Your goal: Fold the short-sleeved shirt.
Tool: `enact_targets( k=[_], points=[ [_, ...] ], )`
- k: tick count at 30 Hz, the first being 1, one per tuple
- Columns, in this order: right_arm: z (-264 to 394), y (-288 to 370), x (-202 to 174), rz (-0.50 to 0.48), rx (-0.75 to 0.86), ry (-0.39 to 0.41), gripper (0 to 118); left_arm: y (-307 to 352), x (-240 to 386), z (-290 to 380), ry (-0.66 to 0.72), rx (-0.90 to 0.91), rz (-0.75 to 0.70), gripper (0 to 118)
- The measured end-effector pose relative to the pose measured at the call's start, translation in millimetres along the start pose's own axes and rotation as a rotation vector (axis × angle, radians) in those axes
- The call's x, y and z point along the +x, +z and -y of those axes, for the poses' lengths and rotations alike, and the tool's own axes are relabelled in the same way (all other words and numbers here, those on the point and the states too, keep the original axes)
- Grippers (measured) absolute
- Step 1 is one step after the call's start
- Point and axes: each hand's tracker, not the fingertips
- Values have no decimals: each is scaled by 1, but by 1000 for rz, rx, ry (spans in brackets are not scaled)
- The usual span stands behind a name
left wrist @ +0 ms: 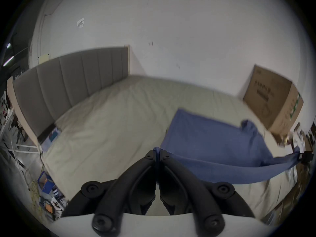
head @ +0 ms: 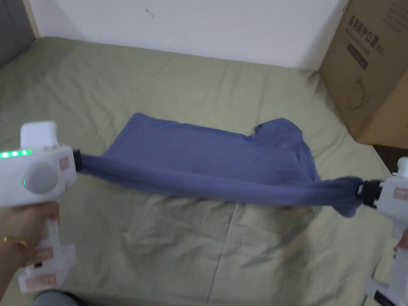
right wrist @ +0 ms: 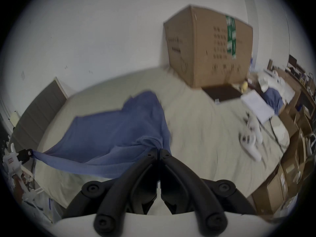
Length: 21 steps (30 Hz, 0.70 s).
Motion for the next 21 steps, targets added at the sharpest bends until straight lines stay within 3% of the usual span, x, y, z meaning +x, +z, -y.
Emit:
enact_targets(
  k=[3, 7, 8, 9, 10, 12, 13, 14, 15, 21],
  points=[
    [43, -5, 7, 20, -72, 39, 1, -4, -6, 43, -34, -106, -23, 1],
    [87, -14, 14, 20, -130, 30, 1, -5, -10, 78, -28, -205, -67, 4],
    [92, -16, 16, 25, -134, 28, 1, -6, -11, 81, -23, -226, -68, 9],
    [95, -17, 19, 27, -132, 22, 5, -6, -11, 85, -24, -244, -82, 26],
    [97, -17, 19, 28, -133, 12, 21, -5, -13, 89, -19, -252, -95, 42],
    [96, -15, 21, 41, -163, 13, 39, -2, -22, 91, -9, -273, -107, 49],
    [98, -16, 22, 45, -180, 32, 62, 1, -28, 91, 4, -277, -108, 63],
    [97, -13, 26, 51, -190, 59, 97, 5, -36, 88, 33, -277, -107, 85],
    [95, -5, 28, 70, -167, 89, 116, 12, -44, 83, 69, -247, -120, 101],
    [35, 66, 27, 96, 60, 199, 117, 65, -55, 23, 162, 84, -54, 103]
  ],
)
